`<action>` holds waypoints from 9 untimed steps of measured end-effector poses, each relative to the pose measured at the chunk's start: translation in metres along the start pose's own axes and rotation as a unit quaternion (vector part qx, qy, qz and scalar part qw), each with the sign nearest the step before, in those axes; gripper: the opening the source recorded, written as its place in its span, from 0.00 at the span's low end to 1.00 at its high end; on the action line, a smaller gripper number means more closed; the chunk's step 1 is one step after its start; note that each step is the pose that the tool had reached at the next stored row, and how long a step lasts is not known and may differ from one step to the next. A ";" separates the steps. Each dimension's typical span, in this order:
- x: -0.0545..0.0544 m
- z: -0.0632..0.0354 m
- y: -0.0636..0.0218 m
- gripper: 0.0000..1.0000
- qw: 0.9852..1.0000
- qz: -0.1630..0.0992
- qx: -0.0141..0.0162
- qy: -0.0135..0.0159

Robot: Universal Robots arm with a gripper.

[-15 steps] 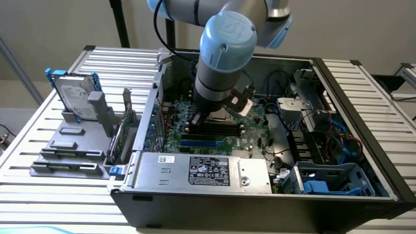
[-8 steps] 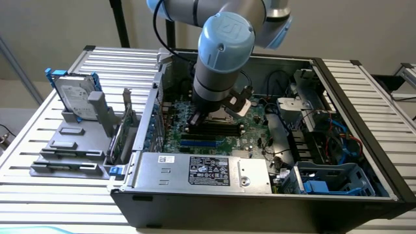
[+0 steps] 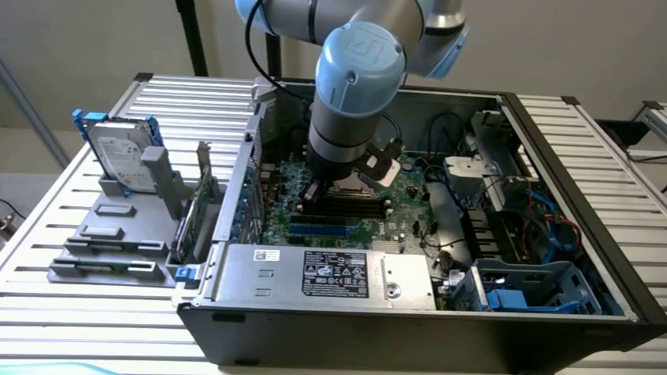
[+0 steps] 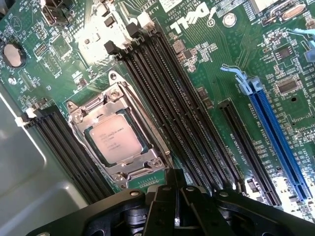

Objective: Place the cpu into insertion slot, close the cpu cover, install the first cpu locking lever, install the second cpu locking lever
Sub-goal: 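Install the second cpu locking lever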

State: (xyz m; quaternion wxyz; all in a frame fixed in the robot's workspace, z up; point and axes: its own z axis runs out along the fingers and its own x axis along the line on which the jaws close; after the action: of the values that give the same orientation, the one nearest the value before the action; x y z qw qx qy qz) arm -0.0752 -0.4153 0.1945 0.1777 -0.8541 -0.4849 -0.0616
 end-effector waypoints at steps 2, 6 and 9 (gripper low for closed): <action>0.001 0.0017 -0.0010 0.11 1.000 0.000 0.000 0.000; 0.001 0.0041 -0.0019 0.11 1.000 0.000 -0.001 -0.002; 0.001 0.0047 -0.0019 0.11 1.000 0.000 -0.003 -0.005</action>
State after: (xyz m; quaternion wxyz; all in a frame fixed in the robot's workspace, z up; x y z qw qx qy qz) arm -0.0765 -0.4117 0.1910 0.1726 -0.8551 -0.4853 -0.0588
